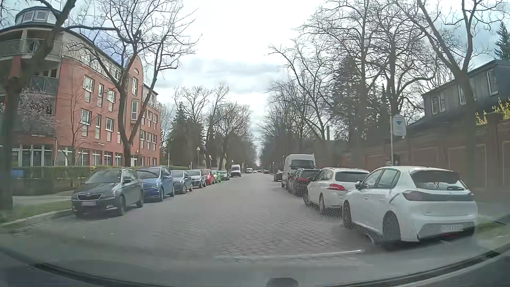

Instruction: Follow the waypoints while adhering to traffic rules and regulations

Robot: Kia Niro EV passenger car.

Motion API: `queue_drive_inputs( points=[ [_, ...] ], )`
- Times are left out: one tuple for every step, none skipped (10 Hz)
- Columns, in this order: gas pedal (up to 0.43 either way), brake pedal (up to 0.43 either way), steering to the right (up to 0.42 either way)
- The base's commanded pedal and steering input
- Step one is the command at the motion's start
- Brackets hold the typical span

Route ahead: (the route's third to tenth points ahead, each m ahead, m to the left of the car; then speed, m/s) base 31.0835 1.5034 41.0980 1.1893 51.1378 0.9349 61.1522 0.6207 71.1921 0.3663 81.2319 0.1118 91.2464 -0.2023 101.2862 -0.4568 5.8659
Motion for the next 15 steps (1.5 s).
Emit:
queue_drive_inputs(
  points=[
    [0.157,0.000,0.046],
    [0.169,0.000,0.007],
    [0.197,0.000,-0.014],
    [0.197,0.000,-0.026],
    [0.197,0.000,-0.034],
    [0.197,0.000,-0.030],
    [0.197,0.000,-0.023],
    [0.189,0.000,-0.018],
    [0.189,0.000,-0.012],
    [0.189,0.000,-0.003],
    [0.177,0.000,0.002],
    [0.138,0.000,0.002],
    [0.138,0.000,0.001],
    [0.138,0.000,0.001],
    [0.130,0.000,0.001]
  ],
)
